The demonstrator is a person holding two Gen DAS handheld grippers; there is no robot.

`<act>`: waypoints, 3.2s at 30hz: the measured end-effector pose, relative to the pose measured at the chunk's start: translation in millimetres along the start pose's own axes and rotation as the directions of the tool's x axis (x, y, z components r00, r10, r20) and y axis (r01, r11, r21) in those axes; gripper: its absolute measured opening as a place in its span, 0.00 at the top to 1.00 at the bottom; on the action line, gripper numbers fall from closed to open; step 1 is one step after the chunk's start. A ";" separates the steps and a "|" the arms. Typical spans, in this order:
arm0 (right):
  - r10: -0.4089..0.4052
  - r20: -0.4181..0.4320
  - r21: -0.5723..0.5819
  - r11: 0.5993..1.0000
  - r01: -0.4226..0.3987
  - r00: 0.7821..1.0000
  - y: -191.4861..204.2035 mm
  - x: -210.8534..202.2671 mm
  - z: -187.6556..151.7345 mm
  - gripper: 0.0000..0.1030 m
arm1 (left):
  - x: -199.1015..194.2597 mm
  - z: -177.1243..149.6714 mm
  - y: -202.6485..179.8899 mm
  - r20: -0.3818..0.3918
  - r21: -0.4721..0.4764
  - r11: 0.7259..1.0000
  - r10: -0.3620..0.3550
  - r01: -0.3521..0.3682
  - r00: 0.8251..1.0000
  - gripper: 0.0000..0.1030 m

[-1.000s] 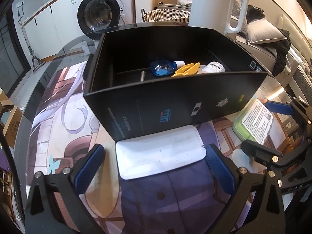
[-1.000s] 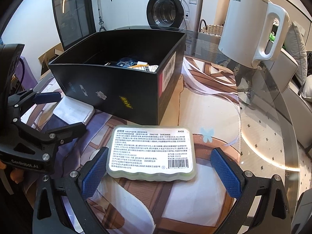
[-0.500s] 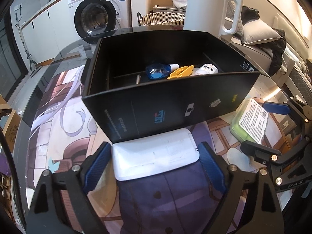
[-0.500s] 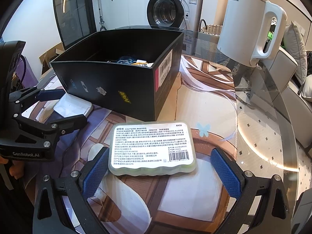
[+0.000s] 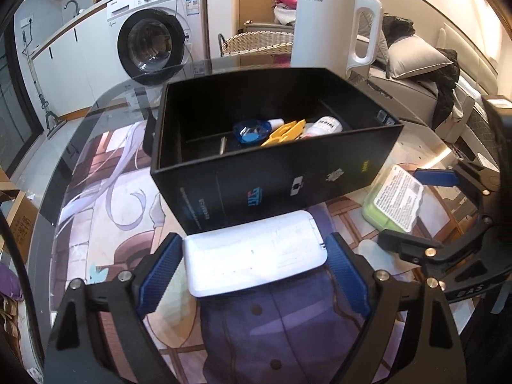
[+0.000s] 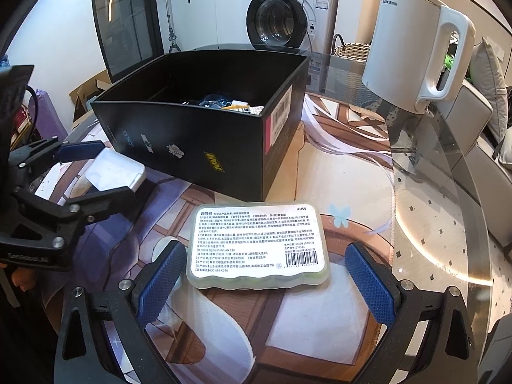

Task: Organize rigid objects
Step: 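Grasp the white power bank with the left gripper while the right grasps the green tin, then lift and carry the power bank and green tin over the black box with both grippers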

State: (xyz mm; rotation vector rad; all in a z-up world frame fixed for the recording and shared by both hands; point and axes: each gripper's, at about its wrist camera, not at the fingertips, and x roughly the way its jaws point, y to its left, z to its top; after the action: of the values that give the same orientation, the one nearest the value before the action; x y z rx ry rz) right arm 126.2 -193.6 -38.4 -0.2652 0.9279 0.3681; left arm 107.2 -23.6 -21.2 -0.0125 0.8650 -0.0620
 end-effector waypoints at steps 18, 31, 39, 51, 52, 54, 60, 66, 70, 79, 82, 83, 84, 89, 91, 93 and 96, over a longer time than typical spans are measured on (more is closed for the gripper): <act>-0.011 0.038 -0.037 0.999 0.013 0.999 6.4 -9.0 2.8 0.19 | -21.8 5.3 -2.5 0.074 0.017 1.000 -0.016 0.015 0.997 0.13; 0.003 0.205 -0.046 0.999 0.006 0.979 10.8 -53.1 15.5 0.19 | -47.6 15.3 2.5 0.176 -0.004 1.000 -0.029 0.030 0.984 0.13; 0.005 0.261 -0.030 1.000 0.003 0.965 10.4 -68.7 21.6 0.19 | -57.5 23.3 6.0 0.219 -0.011 1.000 -0.020 0.023 0.976 0.13; 0.022 0.342 -0.016 1.000 -0.017 0.939 13.5 -81.7 45.9 0.19 | -60.1 36.7 13.5 0.261 -0.010 1.000 0.022 -0.020 0.965 0.13; 0.023 0.349 -0.015 1.000 -0.019 0.937 13.9 -81.9 47.9 0.19 | -60.0 38.0 13.9 0.265 -0.011 1.000 0.028 -0.026 0.964 0.13; 0.027 0.354 -0.014 1.000 -0.023 0.935 14.6 -80.2 50.8 0.19 | -60.1 40.1 16.0 0.274 -0.015 0.999 0.032 -0.029 0.961 0.13; 0.023 0.366 0.004 1.000 -0.027 0.930 12.6 -76.1 59.4 0.19 | -53.8 44.2 23.1 0.290 -0.033 0.999 0.044 -0.036 0.956 0.13; 0.029 0.372 0.016 0.999 -0.037 0.928 10.9 -68.0 68.7 0.19 | -47.1 50.8 23.5 0.299 -0.029 0.999 0.047 -0.040 0.953 0.13; 0.030 0.355 0.011 0.999 -0.037 0.934 13.6 -58.9 75.0 0.19 | -42.4 53.5 25.6 0.311 -0.024 0.999 0.040 -0.034 0.950 0.13; 0.036 0.321 -0.009 0.999 -0.036 0.946 17.4 -39.0 88.5 0.19 | -27.7 57.8 35.6 0.297 -0.023 0.999 0.054 -0.049 0.953 0.13; 0.033 0.307 -0.018 0.999 -0.029 0.951 18.9 -32.9 91.3 0.19 | -21.7 59.0 38.9 0.290 -0.026 0.998 0.058 -0.053 0.955 0.13; 0.031 0.301 -0.022 0.999 -0.026 0.953 19.2 -30.0 92.5 0.19 | -20.2 59.2 40.1 0.290 -0.028 0.998 0.059 -0.053 0.955 0.13; 0.030 0.297 -0.023 0.999 -0.024 0.955 19.4 -27.9 93.5 0.19 | -18.3 59.7 41.2 0.288 -0.030 0.998 0.061 -0.055 0.956 0.13; 0.023 0.280 -0.046 0.999 -0.010 0.960 22.2 -16.9 96.9 0.19 | -10.3 60.6 46.3 0.286 -0.040 0.998 0.054 -0.045 0.957 0.13; 0.009 0.277 -0.062 0.998 0.009 0.961 23.1 -13.3 97.2 0.19 | -7.8 61.1 46.9 0.283 -0.040 0.998 0.050 -0.040 0.958 0.13; 0.003 0.278 -0.077 0.997 0.019 0.960 24.0 -11.7 97.3 0.19 | -6.7 60.8 45.6 0.283 -0.033 0.999 0.049 -0.041 0.958 0.13; 0.001 0.280 -0.085 0.996 0.024 0.960 25.5 -11.0 97.8 0.19 | -4.8 61.7 45.2 0.281 -0.030 0.999 0.048 -0.041 0.958 0.13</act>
State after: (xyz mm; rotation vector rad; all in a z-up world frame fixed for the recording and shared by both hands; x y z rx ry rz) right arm 180.7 -135.7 25.1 -0.2907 0.6315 0.4244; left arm 153.3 20.9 20.8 -0.0234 0.5799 -0.0067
